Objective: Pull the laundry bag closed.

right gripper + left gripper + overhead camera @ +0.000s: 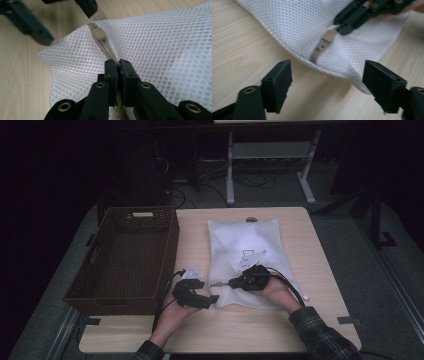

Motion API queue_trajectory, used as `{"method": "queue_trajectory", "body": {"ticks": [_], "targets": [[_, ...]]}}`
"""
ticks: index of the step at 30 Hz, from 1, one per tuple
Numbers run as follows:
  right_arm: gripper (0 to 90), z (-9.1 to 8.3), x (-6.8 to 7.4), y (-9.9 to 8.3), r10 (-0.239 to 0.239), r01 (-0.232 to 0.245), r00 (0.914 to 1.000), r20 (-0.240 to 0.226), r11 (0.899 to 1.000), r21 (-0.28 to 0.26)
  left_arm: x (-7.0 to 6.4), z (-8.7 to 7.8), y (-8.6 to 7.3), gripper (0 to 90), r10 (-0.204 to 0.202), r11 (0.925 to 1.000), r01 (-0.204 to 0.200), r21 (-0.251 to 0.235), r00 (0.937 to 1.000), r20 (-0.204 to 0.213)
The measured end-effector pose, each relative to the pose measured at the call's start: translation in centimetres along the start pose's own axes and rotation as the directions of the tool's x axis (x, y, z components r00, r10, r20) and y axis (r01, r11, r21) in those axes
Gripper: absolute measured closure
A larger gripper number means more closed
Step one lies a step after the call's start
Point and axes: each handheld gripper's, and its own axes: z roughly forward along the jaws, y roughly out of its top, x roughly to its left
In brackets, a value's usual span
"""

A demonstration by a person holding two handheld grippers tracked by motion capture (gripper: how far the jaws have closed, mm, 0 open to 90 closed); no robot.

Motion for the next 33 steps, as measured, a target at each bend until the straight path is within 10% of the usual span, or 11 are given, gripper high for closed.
{"method": "queue_trajectory", "body": {"ticks": [9,18,33], "targets": [[84.9,-1.2,-0.4,-0.3,0.04,-0.04,0.9992,-0.006,0.997,-0.061,1.4,1.1,0.7,39.6,-0.037,0.9992,0.038,-0.012,0.9955,0.087],[84.9,-1.6,-0.7,-0.6,0.062,-0.063,0.9979,-0.018,0.995,-0.083,1.7,1.4,1.0,64.1,0.026,0.9994,-0.023,-0.027,0.9927,0.118],[69.1,-3.5,0.6,-0.2,0.068,-0.069,0.9976,-0.009,0.993,-0.098,1.3,0.9,1.3,81.6,0.1,0.9948,-0.098,-0.025,0.9937,0.051]]}}
